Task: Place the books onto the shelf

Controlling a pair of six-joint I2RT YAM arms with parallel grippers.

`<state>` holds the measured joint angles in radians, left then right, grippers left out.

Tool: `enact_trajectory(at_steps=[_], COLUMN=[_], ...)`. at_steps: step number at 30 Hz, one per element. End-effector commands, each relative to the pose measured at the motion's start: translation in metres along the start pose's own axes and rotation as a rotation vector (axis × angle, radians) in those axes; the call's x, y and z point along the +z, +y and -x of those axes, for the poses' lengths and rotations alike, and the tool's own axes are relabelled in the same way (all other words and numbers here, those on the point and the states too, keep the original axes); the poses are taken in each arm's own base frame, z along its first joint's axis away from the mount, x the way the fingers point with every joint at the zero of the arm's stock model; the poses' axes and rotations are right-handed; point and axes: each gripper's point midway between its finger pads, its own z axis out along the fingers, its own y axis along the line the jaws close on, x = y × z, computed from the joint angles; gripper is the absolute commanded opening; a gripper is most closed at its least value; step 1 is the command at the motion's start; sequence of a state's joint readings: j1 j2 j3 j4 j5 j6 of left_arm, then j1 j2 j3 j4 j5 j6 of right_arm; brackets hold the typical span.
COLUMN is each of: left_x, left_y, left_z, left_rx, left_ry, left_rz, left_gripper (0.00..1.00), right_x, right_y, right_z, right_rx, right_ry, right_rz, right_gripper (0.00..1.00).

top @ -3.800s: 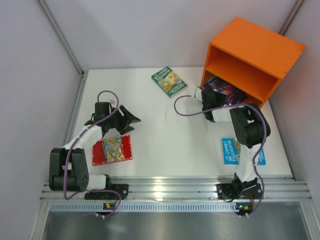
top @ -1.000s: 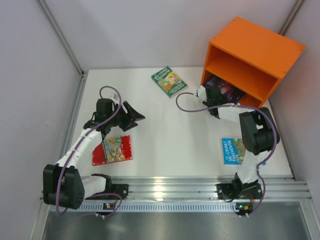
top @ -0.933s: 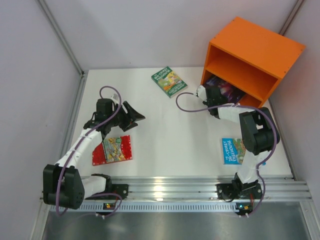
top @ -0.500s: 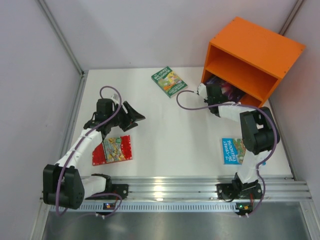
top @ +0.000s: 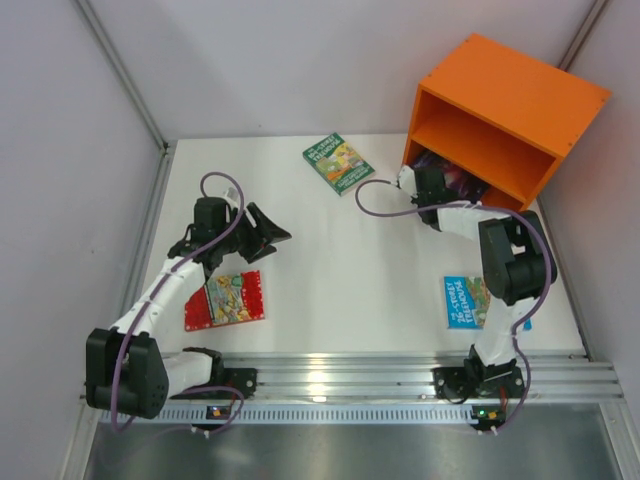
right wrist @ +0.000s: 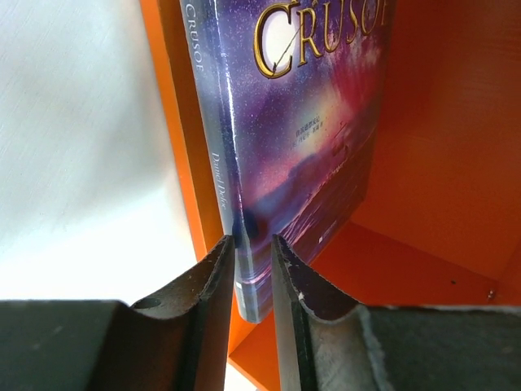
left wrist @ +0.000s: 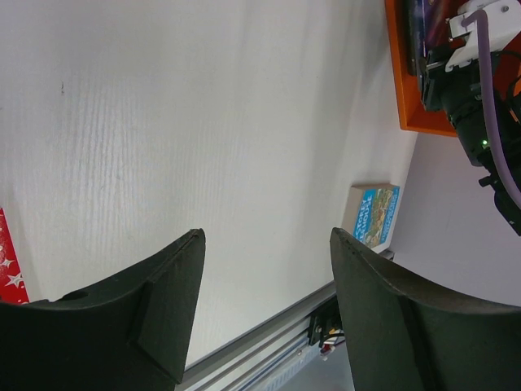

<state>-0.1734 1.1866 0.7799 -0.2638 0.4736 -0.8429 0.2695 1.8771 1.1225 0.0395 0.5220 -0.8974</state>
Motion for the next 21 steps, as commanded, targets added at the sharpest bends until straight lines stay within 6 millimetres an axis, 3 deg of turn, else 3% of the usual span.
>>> enact_trajectory(at_steps=[1,21], left_x=[-0.004,0.000], left_y=[-0.011,-0.014], left_z=[0.007,0.008], left_rx=[0.030,0.041], left_ry=[-0.030,-0.029], left_rz=[-0.020,-0.017], left_gripper=[0.68,0.68], right_x=[0.006,0.018], right_y=[-0.030,-0.036], right_z=[0.010,0.017], right_rx=[0.050,0.062], right_ry=[-0.021,-0.014], right_rz=[-0.080,-0.115], right_gripper=[0.24,0.22])
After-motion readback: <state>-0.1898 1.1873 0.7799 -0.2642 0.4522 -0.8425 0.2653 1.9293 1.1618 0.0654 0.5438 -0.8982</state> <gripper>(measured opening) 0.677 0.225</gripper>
